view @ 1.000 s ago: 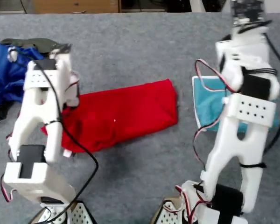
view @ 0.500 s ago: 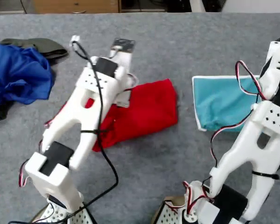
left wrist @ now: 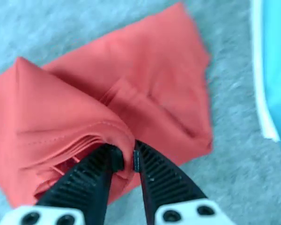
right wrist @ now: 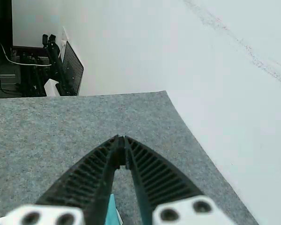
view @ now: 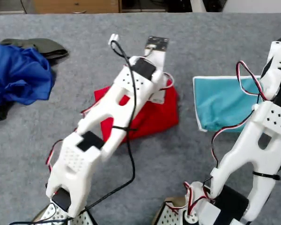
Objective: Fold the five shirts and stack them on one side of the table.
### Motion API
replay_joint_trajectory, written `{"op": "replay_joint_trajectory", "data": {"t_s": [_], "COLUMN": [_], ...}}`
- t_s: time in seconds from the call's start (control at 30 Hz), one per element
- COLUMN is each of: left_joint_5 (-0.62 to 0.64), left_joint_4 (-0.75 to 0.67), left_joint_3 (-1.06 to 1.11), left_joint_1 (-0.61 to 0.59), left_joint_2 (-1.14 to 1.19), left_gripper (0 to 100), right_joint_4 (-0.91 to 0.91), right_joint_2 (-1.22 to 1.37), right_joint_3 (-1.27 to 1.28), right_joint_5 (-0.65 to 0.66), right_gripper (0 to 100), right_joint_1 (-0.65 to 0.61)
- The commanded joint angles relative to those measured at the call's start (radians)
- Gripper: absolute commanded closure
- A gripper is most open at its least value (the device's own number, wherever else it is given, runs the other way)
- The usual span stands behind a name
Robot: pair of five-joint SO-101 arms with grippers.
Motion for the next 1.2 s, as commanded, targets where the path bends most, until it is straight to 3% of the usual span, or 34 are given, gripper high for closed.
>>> {"op": "replay_joint_trajectory", "data": {"t_s": [0.0,0.43,0.6,0.8,0.87,1.0,1.17], "left_joint_5": [0.034,0.071,0.137,0.098,0.086,0.092,0.126], "left_joint_4": [-0.009,0.046,0.13,0.262,0.279,0.281,0.281], "left_joint_3": [-0.16,-0.456,-0.549,-0.818,-0.881,-0.882,-0.698], "left_joint_1": [0.035,0.04,0.035,-0.015,-0.077,-0.322,-0.595], "left_joint_2": [0.048,0.259,0.259,0.259,0.259,0.26,0.257], "left_gripper": [98,97,81,85,86,99,98], "right_joint_4": [-0.021,-0.021,-0.015,0.046,0.098,0.244,0.404], "right_joint_2": [-0.019,-0.018,-0.018,-0.019,-0.015,-0.005,0.119], "right_joint_3": [-0.004,-0.002,-0.002,-0.01,-0.033,-0.062,-0.094], "right_joint_5": [-0.009,-0.003,0.0,0.097,0.104,0.15,0.176], "right_gripper": [99.6,99.6,99.5,94.7,94.8,98.6,98.9], "right_joint_1": [0.016,0.01,0.005,-0.079,-0.124,-0.269,-0.57]}}
